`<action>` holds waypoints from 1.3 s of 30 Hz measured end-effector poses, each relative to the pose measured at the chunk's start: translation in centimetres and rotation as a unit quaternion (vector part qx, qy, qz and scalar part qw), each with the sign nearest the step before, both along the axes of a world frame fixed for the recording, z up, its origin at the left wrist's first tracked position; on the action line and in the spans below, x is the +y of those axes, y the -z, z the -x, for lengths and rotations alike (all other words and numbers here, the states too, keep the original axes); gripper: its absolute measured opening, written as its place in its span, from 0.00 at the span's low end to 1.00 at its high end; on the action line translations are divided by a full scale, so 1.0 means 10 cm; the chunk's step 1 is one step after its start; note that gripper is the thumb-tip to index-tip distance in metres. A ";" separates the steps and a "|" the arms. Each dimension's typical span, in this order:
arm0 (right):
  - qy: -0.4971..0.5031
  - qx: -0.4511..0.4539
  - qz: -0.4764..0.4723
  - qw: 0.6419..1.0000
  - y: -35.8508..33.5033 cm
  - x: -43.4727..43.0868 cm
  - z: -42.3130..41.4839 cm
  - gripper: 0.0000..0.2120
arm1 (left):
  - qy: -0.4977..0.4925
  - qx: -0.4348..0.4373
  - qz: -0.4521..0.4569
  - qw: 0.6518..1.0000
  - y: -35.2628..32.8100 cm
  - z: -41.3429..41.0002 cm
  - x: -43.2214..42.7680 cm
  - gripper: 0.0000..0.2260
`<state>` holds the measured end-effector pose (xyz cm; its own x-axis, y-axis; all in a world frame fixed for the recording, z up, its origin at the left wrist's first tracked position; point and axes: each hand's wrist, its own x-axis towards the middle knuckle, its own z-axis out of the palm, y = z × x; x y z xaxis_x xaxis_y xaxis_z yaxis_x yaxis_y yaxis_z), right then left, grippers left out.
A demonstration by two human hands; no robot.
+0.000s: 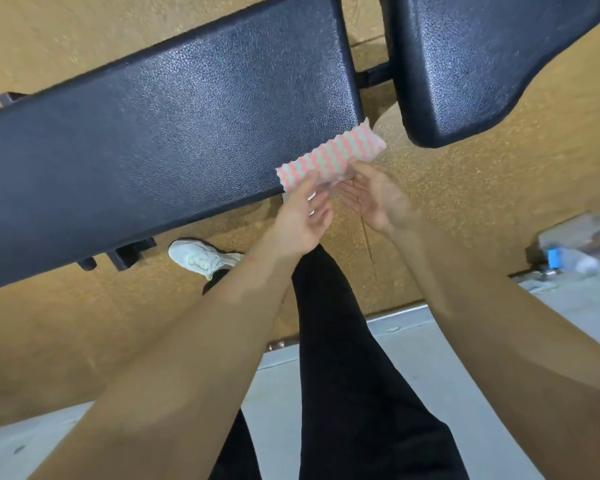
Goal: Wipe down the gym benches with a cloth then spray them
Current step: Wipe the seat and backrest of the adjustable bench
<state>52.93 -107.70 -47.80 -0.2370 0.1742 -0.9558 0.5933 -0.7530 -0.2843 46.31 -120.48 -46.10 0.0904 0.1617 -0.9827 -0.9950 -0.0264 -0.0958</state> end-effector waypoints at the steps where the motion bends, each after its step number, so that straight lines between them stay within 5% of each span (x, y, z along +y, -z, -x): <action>1: -0.005 0.000 -0.005 1.000 0.00 0.01 0.00 0.07 | -0.027 -0.001 -0.005 1.000 0.01 0.02 0.04 0.13; 5: -0.016 -0.008 -0.012 1.000 -0.01 -0.01 -0.01 0.10 | -0.101 0.015 0.000 0.995 0.07 0.03 0.05 0.06; 9: -0.021 -0.016 -0.020 0.999 -0.02 -0.18 0.04 0.07 | -0.170 0.026 0.031 0.985 0.16 0.02 -0.10 0.16; 14: -0.008 -0.046 0.013 0.999 0.00 -0.53 0.16 0.17 | -0.210 0.023 0.082 0.974 0.22 0.14 -0.42 0.19; 24: 0.104 -0.052 0.064 0.991 -0.12 -1.46 0.55 0.04 | -0.287 -0.002 0.115 0.951 0.10 0.47 -1.33 0.06; 31: 0.059 -0.088 0.052 0.993 -0.15 -2.11 0.84 0.19 | -0.297 -0.015 0.119 0.947 0.04 0.80 -2.18 0.07; 34: 0.032 -0.103 0.057 0.993 -0.18 -2.43 0.94 0.20 | -0.332 -0.008 0.133 0.934 0.14 0.86 -2.57 0.14; 39: -0.007 -0.097 0.039 0.995 -0.21 -3.00 1.15 0.20 | -0.373 0.002 0.140 0.917 0.27 0.98 -3.23 0.09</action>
<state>41.48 -137.75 -45.71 -0.0492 0.0953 -0.9942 0.6422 -0.7594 -0.1046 36.56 -152.82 -48.76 0.0546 -0.0819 -0.9951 -0.6898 -0.7237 0.0217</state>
